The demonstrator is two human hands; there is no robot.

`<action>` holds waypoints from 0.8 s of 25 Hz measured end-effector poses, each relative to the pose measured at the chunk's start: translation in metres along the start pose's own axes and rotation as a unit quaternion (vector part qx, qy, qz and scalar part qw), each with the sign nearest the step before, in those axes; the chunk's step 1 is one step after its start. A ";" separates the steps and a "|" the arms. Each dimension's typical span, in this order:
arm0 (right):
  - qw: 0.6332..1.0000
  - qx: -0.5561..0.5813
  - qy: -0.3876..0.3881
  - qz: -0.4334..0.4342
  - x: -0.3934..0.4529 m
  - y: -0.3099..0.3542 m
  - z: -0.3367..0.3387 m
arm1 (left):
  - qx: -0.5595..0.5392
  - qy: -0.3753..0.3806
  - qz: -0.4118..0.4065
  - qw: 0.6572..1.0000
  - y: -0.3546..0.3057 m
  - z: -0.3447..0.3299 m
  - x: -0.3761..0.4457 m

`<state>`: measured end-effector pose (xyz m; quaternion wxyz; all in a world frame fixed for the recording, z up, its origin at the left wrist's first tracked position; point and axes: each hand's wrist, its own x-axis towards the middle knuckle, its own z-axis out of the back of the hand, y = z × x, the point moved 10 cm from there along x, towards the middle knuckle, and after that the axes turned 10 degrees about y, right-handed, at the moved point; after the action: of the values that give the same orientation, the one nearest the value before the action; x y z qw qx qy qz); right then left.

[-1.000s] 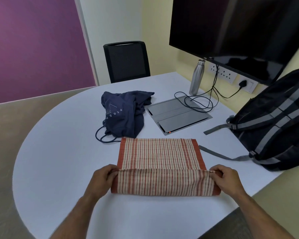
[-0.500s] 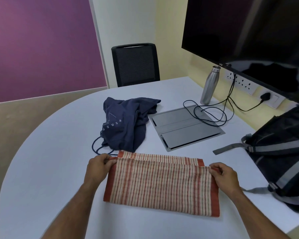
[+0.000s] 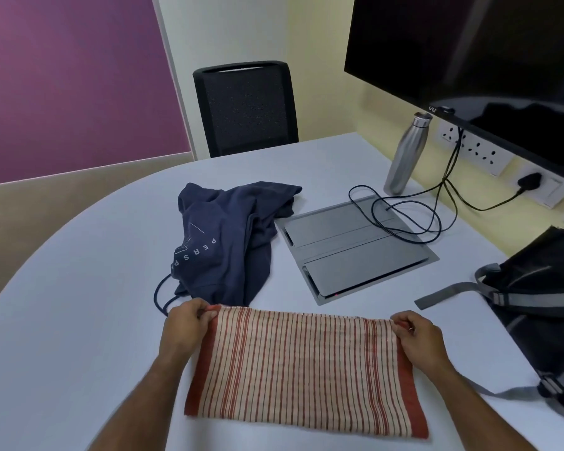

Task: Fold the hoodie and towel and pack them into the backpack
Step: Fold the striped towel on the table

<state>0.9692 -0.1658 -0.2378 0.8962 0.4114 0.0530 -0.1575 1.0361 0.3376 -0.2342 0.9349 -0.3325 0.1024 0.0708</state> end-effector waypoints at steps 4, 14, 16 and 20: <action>1.000 -0.013 0.006 -0.001 0.015 -0.003 -0.008 | -0.003 0.007 0.036 0.999 0.011 -0.013 0.012; 0.963 -0.264 -0.012 0.047 0.003 0.014 -0.041 | 0.064 -0.058 -0.023 0.996 -0.002 -0.016 -0.006; 0.964 -0.252 0.020 0.080 -0.017 0.016 -0.067 | 0.107 0.000 -0.134 0.985 -0.019 -0.038 -0.028; 0.929 -0.321 0.114 0.149 -0.058 0.005 -0.129 | 0.222 0.134 -0.195 0.946 0.001 -0.107 -0.064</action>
<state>0.9202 -0.0518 -0.3053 0.9814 0.1206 0.1403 0.0508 0.9585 0.2662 -0.3007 0.9582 -0.1365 0.1728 -0.1825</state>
